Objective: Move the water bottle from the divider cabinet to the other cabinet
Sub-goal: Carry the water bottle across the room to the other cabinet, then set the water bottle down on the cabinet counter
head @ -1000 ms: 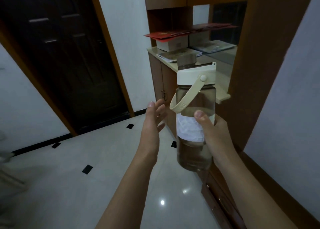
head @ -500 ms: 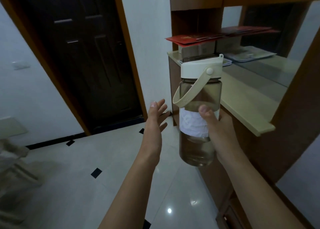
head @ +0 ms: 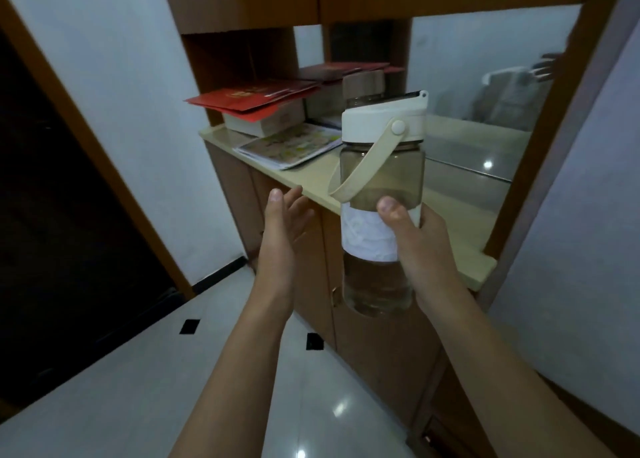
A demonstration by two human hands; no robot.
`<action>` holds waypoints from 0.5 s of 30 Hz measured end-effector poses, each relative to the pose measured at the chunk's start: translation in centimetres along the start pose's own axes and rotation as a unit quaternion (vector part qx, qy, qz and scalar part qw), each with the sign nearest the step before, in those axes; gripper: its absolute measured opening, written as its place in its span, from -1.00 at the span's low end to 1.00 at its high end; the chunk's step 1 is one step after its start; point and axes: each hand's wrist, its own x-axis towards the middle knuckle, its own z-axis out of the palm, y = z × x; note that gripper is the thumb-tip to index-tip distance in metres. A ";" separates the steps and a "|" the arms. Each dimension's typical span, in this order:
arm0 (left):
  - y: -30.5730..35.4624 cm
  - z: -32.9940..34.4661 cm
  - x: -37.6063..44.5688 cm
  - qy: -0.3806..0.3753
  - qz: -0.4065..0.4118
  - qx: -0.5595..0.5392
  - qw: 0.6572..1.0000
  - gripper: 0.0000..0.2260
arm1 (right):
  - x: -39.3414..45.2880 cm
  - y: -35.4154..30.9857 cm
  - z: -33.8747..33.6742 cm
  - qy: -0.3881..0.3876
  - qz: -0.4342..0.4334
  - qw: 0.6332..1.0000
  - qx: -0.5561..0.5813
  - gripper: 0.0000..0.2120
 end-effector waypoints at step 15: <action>-3.6 8.1 10.1 -0.147 -0.015 0.048 0.988 -0.38 | 11.5 3.4 -6.5 0.171 -0.068 0.981 -0.070 -0.65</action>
